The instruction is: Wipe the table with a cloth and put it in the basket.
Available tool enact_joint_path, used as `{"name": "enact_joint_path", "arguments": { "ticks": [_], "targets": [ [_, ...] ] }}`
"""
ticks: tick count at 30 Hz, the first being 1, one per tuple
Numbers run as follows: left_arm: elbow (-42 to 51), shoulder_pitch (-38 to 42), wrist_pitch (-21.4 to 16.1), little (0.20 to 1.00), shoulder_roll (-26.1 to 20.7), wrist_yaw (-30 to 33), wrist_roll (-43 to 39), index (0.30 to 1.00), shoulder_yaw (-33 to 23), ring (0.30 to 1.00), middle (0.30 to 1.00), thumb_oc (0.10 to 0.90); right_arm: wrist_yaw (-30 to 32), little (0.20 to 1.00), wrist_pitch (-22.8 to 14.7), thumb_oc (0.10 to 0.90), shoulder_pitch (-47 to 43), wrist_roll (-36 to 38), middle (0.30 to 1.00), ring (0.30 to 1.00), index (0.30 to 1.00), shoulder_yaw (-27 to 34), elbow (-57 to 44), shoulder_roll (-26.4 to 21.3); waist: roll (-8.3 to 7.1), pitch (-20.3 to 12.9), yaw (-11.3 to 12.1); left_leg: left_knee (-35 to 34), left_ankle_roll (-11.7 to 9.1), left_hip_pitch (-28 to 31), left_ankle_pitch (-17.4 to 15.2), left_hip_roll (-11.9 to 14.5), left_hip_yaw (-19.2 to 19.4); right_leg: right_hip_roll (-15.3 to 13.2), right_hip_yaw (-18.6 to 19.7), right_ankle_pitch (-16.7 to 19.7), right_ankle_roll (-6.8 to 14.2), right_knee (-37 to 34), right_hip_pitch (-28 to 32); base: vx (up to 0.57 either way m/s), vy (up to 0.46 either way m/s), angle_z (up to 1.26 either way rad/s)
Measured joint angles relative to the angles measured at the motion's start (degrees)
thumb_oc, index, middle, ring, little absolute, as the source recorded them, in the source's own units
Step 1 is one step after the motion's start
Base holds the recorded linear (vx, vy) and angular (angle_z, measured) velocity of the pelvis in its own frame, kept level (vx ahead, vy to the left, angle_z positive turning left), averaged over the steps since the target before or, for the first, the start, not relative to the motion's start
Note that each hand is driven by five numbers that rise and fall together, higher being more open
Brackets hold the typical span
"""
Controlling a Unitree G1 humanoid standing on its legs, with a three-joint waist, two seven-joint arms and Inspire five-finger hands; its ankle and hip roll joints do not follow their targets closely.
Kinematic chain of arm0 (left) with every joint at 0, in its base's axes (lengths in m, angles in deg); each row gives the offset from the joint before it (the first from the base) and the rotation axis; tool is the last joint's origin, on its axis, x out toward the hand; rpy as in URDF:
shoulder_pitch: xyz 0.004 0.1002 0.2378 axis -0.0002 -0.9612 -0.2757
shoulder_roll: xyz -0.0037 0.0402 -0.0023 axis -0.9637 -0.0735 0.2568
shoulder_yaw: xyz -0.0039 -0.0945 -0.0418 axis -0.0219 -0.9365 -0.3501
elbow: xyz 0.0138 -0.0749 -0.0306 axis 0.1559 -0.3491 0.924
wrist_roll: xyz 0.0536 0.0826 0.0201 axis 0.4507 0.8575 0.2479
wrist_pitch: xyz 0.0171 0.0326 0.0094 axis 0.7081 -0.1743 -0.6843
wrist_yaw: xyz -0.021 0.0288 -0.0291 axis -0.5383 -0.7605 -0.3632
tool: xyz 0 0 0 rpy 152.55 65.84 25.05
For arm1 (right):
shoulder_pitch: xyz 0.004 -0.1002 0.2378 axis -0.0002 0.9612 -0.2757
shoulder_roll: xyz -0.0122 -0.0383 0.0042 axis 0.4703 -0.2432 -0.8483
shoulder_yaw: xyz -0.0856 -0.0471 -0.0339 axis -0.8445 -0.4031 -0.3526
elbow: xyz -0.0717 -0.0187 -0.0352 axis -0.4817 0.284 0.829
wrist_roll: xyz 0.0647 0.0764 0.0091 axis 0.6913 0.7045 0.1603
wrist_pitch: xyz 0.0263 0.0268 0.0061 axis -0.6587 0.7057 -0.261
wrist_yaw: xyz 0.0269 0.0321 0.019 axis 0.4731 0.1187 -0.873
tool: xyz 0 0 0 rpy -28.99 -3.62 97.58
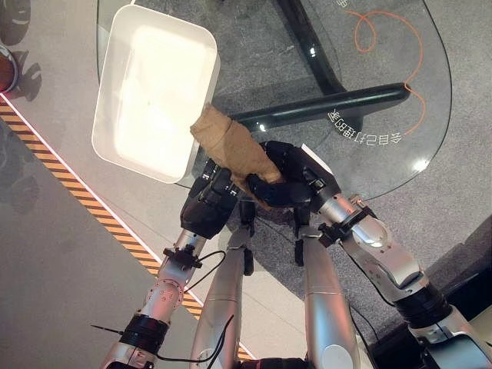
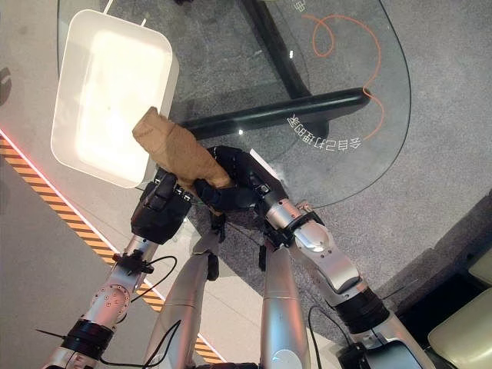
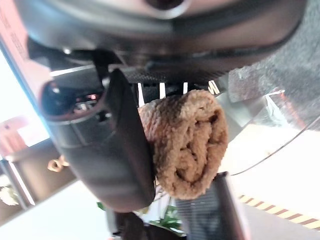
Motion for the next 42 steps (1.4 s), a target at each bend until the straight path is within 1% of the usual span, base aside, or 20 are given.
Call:
{"name": "enact_joint_path", "arguments": {
  "ticks": [2,5,8,11,14,16,26,32,35,38,42],
  "targets": [
    [0.2,0.53,-0.05,0.9,-0.78,1.09,0.85,0.9,0.82,0.9,0.9,0.8,0.0,0.2,0.81,0.1,-0.89,-1.83,0.3,0.3,0.3,-1.31,0.0,-0.92,0.0,0.0,0.31,0.1,-0.01,-0.12,0.0,0.0,-0.1,0.02,-0.1,-0.01,-0.01,0.01,0.0,-0.01,-0.012,0.02],
    [0.12,1.1,-0.08,0.9,-0.74,2.69,1.83,0.9,1.07,0.9,0.9,0.8,0.0,0.2,2.42,0.1,-2.85,-5.97,0.3,0.3,0.3,-3.83,0.0,-1.74,-0.01,0.0,0.28,0.77,-0.08,-0.78,-0.07,0.0,-0.41,0.06,-0.34,-0.01,-0.02,0.09,-0.18,-0.01,-0.008,0.03],
    [-0.04,0.75,-0.09,0.9,-0.94,3.39,1.85,0.9,1.11,0.9,0.9,0.8,0.01,0.2,3.92,0.1,-4.31,-9.36,0.3,0.3,0.3,-5.19,-0.03,-2.79,-0.01,0.0,0.32,0.74,-0.08,-0.8,-0.07,-0.1,-0.46,0.02,-0.37,-0.01,-0.02,0.13,-0.17,0.0,0.0,0.0],
    [-1.04,0.58,-0.22,0.9,-0.99,3.73,1.85,0.9,1.13,0.9,0.9,0.8,0.14,0.2,5.74,0.1,-6.3,-15.17,0.3,0.3,0.3,-6.72,-0.55,-3.12,-0.01,0.0,0.26,0.68,-0.08,-0.94,-0.07,-0.18,-1.01,-0.08,-0.61,-0.01,-0.02,0.09,-0.19,0.0,0.001,0.03],
    [-1.03,0.28,-0.48,0.9,-1.42,3.74,1.8,0.9,1.58,0.9,0.9,0.8,0.68,0.2,6.88,0.1,-7.52,-17.53,0.3,0.3,0.3,-8.17,-2.0,-4.56,-0.03,-0.01,0.2,0.81,-0.11,-1.57,-0.04,-0.2,-1.32,-0.11,-1.31,-0.03,-0.05,0.03,-0.48,0.0,0.001,0.07],
    [-1.03,0.2,-0.89,0.9,-1.45,3.74,1.7,0.9,1.93,0.9,0.9,0.8,0.84,0.2,7.45,0.1,-8.31,-17.75,0.3,0.3,0.3,-8.95,-2.4,-5.48,-0.03,-0.01,0.38,0.79,-0.22,-2.12,0.05,-0.27,-1.46,-0.05,-1.41,-0.04,-0.06,0.07,-1.02,0.0,0.0,0.03],
    [-1.01,0.26,-1.4,0.9,-1.96,4.96,0.36,0.9,2.27,0.9,0.9,0.8,1.96,0.2,9.46,0.1,-10.9,-18.73,0.3,0.3,0.3,-11.21,-2.59,-5.55,-0.05,-0.02,0.3,0.84,-0.37,-2.5,0.22,-0.46,-1.76,-0.03,-1.64,-0.03,-0.06,0.18,-1.2,0.0,0.0,0.0],
    [-1.01,0.1,-3.49,0.9,-0.75,4.93,-3.99,0.9,3.11,0.9,0.9,0.8,4.2,0.2,9.39,0.1,-10.98,-18.25,0.3,0.3,0.3,-11.66,-2.76,-5.32,-0.08,-0.03,0.21,0.8,-0.48,-2.3,0.4,-0.46,-1.86,-0.02,-1.68,-0.02,-0.07,0.32,-1.06,0.0,0.0,0.0],
    [-1.0,0.17,-5.32,0.9,1.02,4.57,-7.88,0.9,3.1,0.9,0.9,0.8,5.38,0.2,9.4,0.1,-10.93,-17.94,0.3,0.3,0.3,-11.45,-2.75,-4.48,-0.12,-0.05,0.11,0.84,-0.51,-2.16,0.43,-0.46,-1.91,-0.02,-1.68,-0.02,-0.07,0.54,-0.98,0.0,0.0,0.0],
    [-0.96,0.17,-7.17,0.9,2.4,3.77,-9.99,0.9,2.97,0.9,0.9,0.8,5.46,0.2,9.39,0.1,-10.59,-17.67,0.3,0.3,0.3,-10.43,-2.76,-3.67,-0.32,-0.07,0.07,0.78,-0.54,-1.82,0.45,-0.46,-2.25,0.0,-1.68,-0.02,-0.08,0.68,-0.7,0.0,0.0,0.0],
    [-0.57,0.16,-7.43,0.9,2.44,3.49,-10.72,0.9,2.19,0.9,0.9,0.8,5.4,0.2,9.41,0.1,-10.19,-17.66,0.3,0.3,0.3,-9.52,-2.75,-2.68,-0.41,-0.08,-0.22,0.69,-0.54,-1.71,0.44,-0.44,-2.49,0.07,-1.79,-0.03,-0.09,0.74,-0.46,0.0,0.0,0.0]
  ]
}}
